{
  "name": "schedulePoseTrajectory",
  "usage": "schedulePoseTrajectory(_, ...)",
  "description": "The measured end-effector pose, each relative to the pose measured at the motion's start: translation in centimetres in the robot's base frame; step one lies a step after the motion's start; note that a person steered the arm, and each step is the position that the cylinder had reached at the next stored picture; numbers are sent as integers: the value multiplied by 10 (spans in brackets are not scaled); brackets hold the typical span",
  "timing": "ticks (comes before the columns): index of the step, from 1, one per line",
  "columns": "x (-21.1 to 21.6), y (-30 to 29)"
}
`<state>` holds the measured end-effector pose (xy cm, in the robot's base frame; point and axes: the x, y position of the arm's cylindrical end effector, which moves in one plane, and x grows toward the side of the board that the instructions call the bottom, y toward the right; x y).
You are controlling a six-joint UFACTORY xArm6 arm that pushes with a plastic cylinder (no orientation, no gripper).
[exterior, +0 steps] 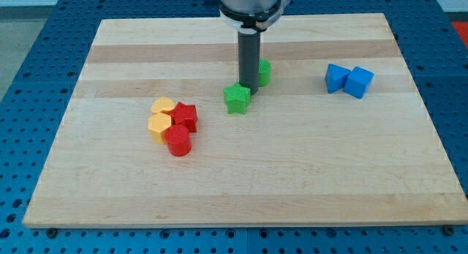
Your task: Move the green star close to the red blocks
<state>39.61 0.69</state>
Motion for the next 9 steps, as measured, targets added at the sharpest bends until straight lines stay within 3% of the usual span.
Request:
schedulePoseTrajectory(4, 41, -12)
schedulePoseTrajectory(7, 23, -15)
schedulePoseTrajectory(9, 42, -49)
